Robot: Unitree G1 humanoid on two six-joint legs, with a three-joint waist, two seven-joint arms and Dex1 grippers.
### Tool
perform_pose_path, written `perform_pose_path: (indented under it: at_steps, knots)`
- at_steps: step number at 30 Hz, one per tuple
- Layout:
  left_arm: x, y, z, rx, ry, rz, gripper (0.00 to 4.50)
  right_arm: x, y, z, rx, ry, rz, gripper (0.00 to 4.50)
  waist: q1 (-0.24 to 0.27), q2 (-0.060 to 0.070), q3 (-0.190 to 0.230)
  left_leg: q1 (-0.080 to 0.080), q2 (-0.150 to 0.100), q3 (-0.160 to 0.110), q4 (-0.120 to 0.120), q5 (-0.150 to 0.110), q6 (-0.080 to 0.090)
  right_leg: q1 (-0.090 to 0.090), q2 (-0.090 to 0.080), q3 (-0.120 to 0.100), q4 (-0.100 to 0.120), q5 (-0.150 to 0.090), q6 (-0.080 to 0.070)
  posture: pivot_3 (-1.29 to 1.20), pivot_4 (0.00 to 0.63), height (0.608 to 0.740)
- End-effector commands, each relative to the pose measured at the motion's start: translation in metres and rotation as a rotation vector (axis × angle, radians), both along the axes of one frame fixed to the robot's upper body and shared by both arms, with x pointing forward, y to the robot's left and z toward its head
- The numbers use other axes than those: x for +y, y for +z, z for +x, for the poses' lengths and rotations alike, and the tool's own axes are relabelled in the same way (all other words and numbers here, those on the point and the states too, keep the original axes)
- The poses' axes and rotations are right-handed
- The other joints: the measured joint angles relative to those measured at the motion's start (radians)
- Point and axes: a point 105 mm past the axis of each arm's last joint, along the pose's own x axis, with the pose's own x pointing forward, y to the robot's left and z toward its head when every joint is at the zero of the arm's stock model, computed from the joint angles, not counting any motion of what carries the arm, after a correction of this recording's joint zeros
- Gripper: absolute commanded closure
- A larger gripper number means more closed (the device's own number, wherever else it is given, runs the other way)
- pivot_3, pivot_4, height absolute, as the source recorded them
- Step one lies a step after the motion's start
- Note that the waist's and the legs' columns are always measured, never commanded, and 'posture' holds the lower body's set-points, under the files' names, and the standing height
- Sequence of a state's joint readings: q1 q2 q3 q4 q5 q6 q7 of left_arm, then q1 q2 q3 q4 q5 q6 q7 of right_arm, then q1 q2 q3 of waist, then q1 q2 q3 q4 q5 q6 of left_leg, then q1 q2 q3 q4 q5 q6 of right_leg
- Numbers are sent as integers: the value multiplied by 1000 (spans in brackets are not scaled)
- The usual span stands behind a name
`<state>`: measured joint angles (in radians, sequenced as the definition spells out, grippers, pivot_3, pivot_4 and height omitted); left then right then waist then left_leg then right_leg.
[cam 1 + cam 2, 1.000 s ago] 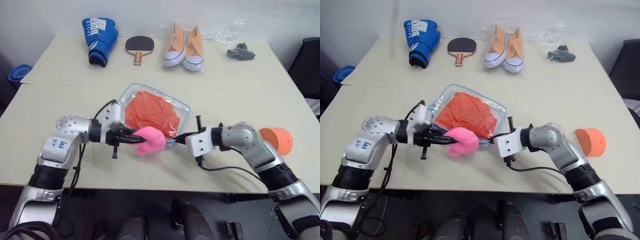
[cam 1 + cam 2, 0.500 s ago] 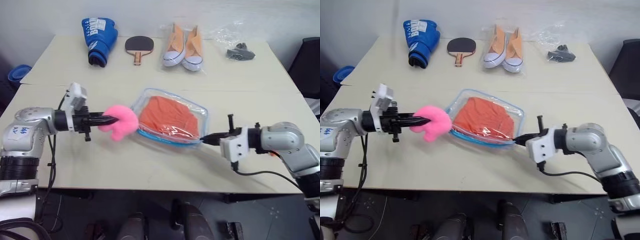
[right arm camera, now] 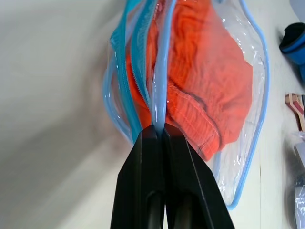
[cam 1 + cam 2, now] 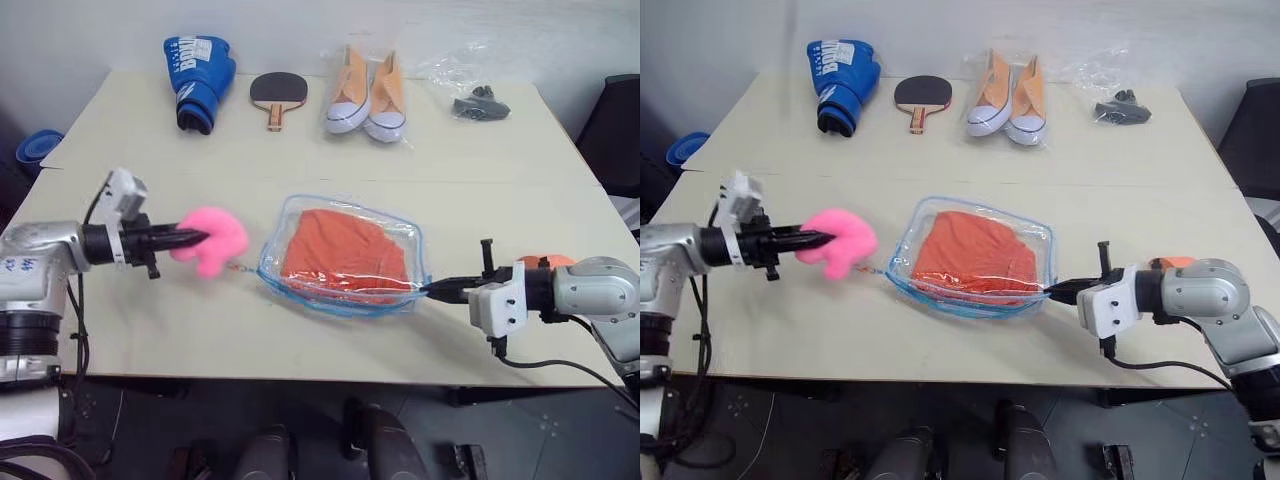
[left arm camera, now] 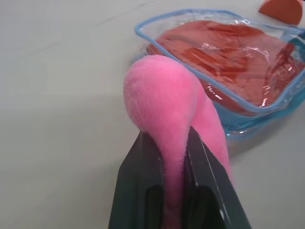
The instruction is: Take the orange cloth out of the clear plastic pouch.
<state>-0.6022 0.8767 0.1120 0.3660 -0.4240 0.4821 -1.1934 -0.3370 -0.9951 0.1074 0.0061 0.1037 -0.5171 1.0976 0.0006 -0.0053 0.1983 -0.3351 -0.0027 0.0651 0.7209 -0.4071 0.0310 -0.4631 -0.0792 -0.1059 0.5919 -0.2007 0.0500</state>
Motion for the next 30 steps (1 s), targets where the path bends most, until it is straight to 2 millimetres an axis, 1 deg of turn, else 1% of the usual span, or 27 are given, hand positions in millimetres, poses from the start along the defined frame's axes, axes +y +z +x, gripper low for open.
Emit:
perform_pose_path:
  at_steps: [1, 7, 11, 12, 14, 17, 18, 19, 21, 22, 23, 25, 27, 28, 30]
  knots:
    - [0, 9, -2, -40, 14, -10, 3733, 4, 13, 2, -28, -28, 59, 3562, 0, 0, 0, 0, 0, 0, 0, 0, 0, 0, 0, 0, 0, 0, 0, 0, 150, 740]
    - [5, -5, -9, -12, 41, -6, 1887, 5, 16, -6, 31, -86, 129, 1455, 0, 0, 0, 0, 0, 0, 0, 0, 0, 0, 0, 0, 0, 0, 0, 0, 150, 740]
    - [17, -8, -11, 16, 144, -69, 611, 5, 27, -14, 76, -163, 248, 48, 3, 0, 0, 0, 0, 0, 0, 0, 0, 0, 0, 0, 0, 0, 0, 0, 150, 740]
    - [21, -8, -12, 21, 166, -84, 316, 4, 30, -16, 86, -185, 277, 0, 3, 0, 0, 0, 0, -1, 0, 0, 0, 0, -1, 0, 0, 0, 0, 0, 150, 740]
    - [27, -7, -12, 27, 201, -102, 316, 4, 34, -19, 104, -216, 314, 0, 4, 0, 0, 0, 0, -1, 0, 0, 0, 0, -1, 0, 0, 0, 0, 0, 150, 740]
    - [41, 1, -8, 10, 282, -130, 316, 7, 38, -29, 197, -254, 395, 0, 10, 0, 0, 0, 0, -1, 0, 0, -1, 0, 0, 0, 0, 0, 0, 0, 150, 740]
    - [44, 11, -5, -21, 300, -135, 316, 10, 43, -32, 224, -264, 447, 0, 13, 0, 0, 0, 0, -1, 0, 0, -1, 0, 0, 0, 0, 0, 0, 0, 150, 740]
    - [42, 23, -3, -52, 293, -143, 316, 13, 47, -34, 249, -273, 490, 0, 16, 0, 0, 0, 0, -1, 0, 0, -1, 0, 0, 0, 0, 0, 0, 0, 150, 740]
    - [25, 48, -8, -107, 187, -151, 316, 19, 50, -41, 322, -277, 543, 0, 20, 0, 0, 0, 0, -1, 0, 0, -1, 0, 0, 0, 0, 0, 0, 0, 150, 740]
    - [13, 53, -13, -123, 117, -124, 316, 22, 50, -44, 356, -271, 546, 0, 24, 0, 0, 0, 0, -1, 0, 0, 0, 0, 0, 0, 0, 0, 0, 0, 150, 740]
    - [-4, 52, -20, -146, 14, -35, 316, 26, 48, -50, 406, -259, 545, 0, 25, -1, 0, 0, 0, -1, 0, -1, 0, 0, -1, 0, 0, 0, 0, 0, 150, 740]
    - [-37, 40, -34, -188, -185, 152, 316, 33, 45, -60, 496, -242, 550, 0, 27, -1, 0, 0, 0, -1, -1, -1, -1, 0, -1, 0, -1, 0, 0, 0, 150, 740]
    - [-60, 25, -42, -249, -338, 320, 316, 38, 43, -63, 546, -246, 571, 0, 27, 0, -1, 0, -1, -1, -1, -1, -1, 1, -1, 0, -2, 0, 0, 0, 150, 740]
    - [-68, 18, -44, -287, -396, 397, 316, 39, 42, -64, 561, -254, 580, 0, 26, 0, -1, 0, -1, -1, -1, -1, -1, 1, -1, 0, -2, 0, 0, 0, 150, 740]
    - [-77, 7, -46, -353, -483, 506, 316, 42, 40, -65, 571, -260, 581, 0, 25, 0, -1, 1, -1, 0, -1, -1, -1, 1, 0, 1, -1, 0, 0, 0, 150, 740]
